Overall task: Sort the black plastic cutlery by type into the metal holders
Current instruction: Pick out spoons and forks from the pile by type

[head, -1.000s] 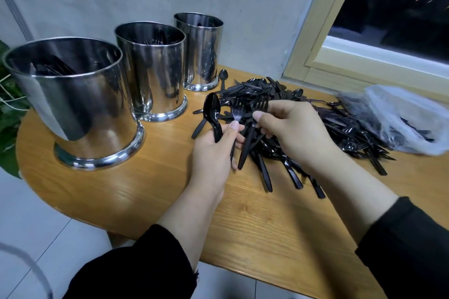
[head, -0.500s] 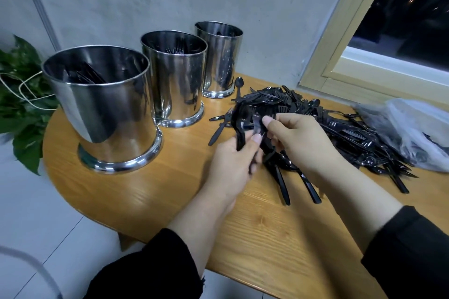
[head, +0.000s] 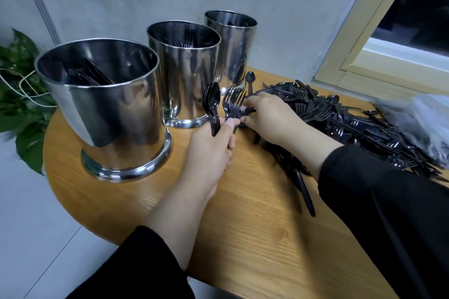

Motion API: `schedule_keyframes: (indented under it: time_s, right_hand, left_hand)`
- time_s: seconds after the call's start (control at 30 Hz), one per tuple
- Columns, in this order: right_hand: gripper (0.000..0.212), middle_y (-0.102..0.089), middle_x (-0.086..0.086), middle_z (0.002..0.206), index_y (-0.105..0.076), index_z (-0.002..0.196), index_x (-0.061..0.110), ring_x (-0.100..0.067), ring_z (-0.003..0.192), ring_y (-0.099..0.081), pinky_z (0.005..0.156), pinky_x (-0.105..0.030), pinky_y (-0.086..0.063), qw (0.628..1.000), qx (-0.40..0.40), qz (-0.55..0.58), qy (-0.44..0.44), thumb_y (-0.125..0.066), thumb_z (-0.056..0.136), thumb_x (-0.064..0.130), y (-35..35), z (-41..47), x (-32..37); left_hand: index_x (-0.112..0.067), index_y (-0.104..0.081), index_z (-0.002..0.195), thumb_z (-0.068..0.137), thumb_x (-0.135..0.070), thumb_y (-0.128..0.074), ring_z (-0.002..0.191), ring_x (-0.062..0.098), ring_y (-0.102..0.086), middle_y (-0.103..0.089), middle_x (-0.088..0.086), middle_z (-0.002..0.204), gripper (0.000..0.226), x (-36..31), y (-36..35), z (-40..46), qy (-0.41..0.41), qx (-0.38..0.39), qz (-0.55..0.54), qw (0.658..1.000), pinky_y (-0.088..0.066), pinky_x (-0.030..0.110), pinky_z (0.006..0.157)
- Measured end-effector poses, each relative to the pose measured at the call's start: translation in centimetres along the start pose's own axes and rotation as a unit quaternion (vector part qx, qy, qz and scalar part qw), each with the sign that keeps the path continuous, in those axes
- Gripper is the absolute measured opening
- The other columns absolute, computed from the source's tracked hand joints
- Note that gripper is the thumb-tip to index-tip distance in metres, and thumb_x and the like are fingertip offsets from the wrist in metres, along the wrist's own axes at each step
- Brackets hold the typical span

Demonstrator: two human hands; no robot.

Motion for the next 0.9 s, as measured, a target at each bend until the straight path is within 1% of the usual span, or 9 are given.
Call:
schedule_keyframes:
  time_s: [0.07, 0.17, 0.3, 0.43, 0.57, 0.63, 0.7, 0.8, 0.9]
  right_hand:
    - [0.036, -0.057, -0.004, 0.118, -0.062, 0.118, 0.017, -0.032, 0.115, -0.054, 0.091, -0.046, -0.047, 0.999, 0.008, -0.041, 0.013, -0.065, 0.092, 0.043, -0.7, 0.5, 0.7]
    - [0.041, -0.056, -0.005, 0.125, -0.059, 0.123, 0.018, -0.031, 0.119, -0.051, 0.089, -0.047, -0.044, 0.996, 0.032, -0.083, 0.018, -0.059, 0.094, 0.048, -1.5, 1.0, 1.0]
    - [0.044, -0.054, -0.008, 0.127, -0.062, 0.119, 0.016, -0.034, 0.121, -0.05, 0.094, -0.048, -0.046, 0.998, 0.034, -0.057, -0.006, -0.064, 0.092, 0.05, -1.6, 1.5, 0.5]
    - [0.05, -0.046, -0.006, 0.138, -0.06, 0.129, 0.021, -0.034, 0.126, -0.043, 0.099, -0.051, -0.041, 0.998, 0.051, -0.037, -0.027, -0.064, 0.091, 0.052, -1.7, 1.4, 0.0]
    - [0.043, -0.053, -0.005, 0.125, -0.063, 0.123, 0.025, -0.031, 0.118, -0.051, 0.098, -0.048, -0.045, 0.997, 0.075, -0.013, -0.03, -0.063, 0.091, 0.053, -2.0, 1.1, -0.2]
    - [0.038, -0.054, -0.005, 0.118, -0.066, 0.12, 0.022, -0.029, 0.111, -0.055, 0.097, -0.045, -0.047, 0.998, 0.053, 0.023, -0.03, -0.068, 0.091, 0.046, -1.8, 0.9, -0.4]
    - [0.027, -0.057, -0.005, 0.114, -0.069, 0.116, 0.017, -0.024, 0.105, -0.059, 0.091, -0.033, -0.047, 0.998, 0.006, 0.064, -0.027, -0.07, 0.093, 0.031, -1.2, 0.5, -0.6]
    - [0.016, -0.064, 0.0, 0.106, -0.072, 0.107, 0.015, -0.016, 0.097, -0.062, 0.08, -0.022, -0.042, 0.989, -0.069, 0.128, -0.041, -0.062, 0.094, 0.013, -0.1, -0.4, -1.5]
    - [0.023, -0.062, 0.001, 0.111, -0.069, 0.118, 0.016, -0.01, 0.094, -0.054, 0.082, -0.021, -0.037, 0.991, -0.06, 0.118, -0.016, -0.064, 0.095, 0.017, -0.1, -1.3, -1.6]
  left_hand:
    - [-0.019, -0.073, 0.103, 0.107, -0.027, -0.053, 0.045, 0.01, -0.033, -0.049, -0.003, 0.066, 0.021, 0.0, 0.1, 0.0, -0.002, 0.0, -0.001, 1.0, -0.026, 0.024, 0.044]
    - [-0.017, -0.073, 0.105, 0.106, -0.027, -0.054, 0.045, 0.01, -0.034, -0.049, -0.003, 0.066, 0.021, 0.2, 0.3, 0.2, 0.005, -0.012, -0.009, 1.0, -0.027, 0.024, 0.043]
    - [-0.015, -0.073, 0.107, 0.107, -0.024, -0.054, 0.045, 0.011, -0.033, -0.05, 0.0, 0.067, 0.022, 0.2, 0.1, 0.3, 0.004, -0.007, -0.01, 1.0, -0.026, 0.024, 0.043]
    - [-0.014, -0.072, 0.108, 0.106, -0.025, -0.055, 0.046, 0.012, -0.033, -0.05, 0.0, 0.067, 0.021, 0.3, 0.2, 0.3, 0.009, -0.011, -0.021, 1.0, -0.026, 0.023, 0.043]
    - [-0.012, -0.071, 0.109, 0.105, -0.027, -0.057, 0.046, 0.011, -0.034, -0.051, -0.001, 0.066, 0.021, 0.4, 0.2, 0.4, 0.009, -0.013, -0.018, 1.0, -0.027, 0.023, 0.043]
    - [-0.014, -0.072, 0.108, 0.105, -0.028, -0.057, 0.047, 0.012, -0.035, -0.052, -0.002, 0.066, 0.02, 0.4, 0.2, 0.4, 0.005, -0.015, -0.014, 1.0, -0.028, 0.024, 0.044]
    - [-0.013, -0.072, 0.107, 0.105, -0.028, -0.056, 0.049, 0.013, -0.035, -0.051, -0.002, 0.067, 0.022, 0.3, 0.2, 0.3, -0.001, -0.014, -0.008, 1.0, -0.027, 0.026, 0.046]
    - [-0.011, -0.073, 0.098, 0.105, -0.029, -0.057, 0.052, 0.016, -0.037, -0.05, 0.004, 0.068, 0.025, 0.0, 0.1, 0.1, -0.019, -0.023, 0.018, 0.999, -0.03, 0.03, 0.049]
    - [-0.01, -0.063, 0.077, 0.102, -0.039, -0.059, 0.054, 0.02, -0.04, -0.057, 0.014, 0.072, 0.039, -0.4, 0.8, 0.1, -0.051, -0.063, 0.06, 0.995, -0.033, 0.034, 0.051]
Point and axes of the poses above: each hand's wrist, its own z-axis towards the middle knuckle, its own y-axis out of the back of the hand, x = y × z, the point moved 7 cm from there along z, towards the middle knuckle
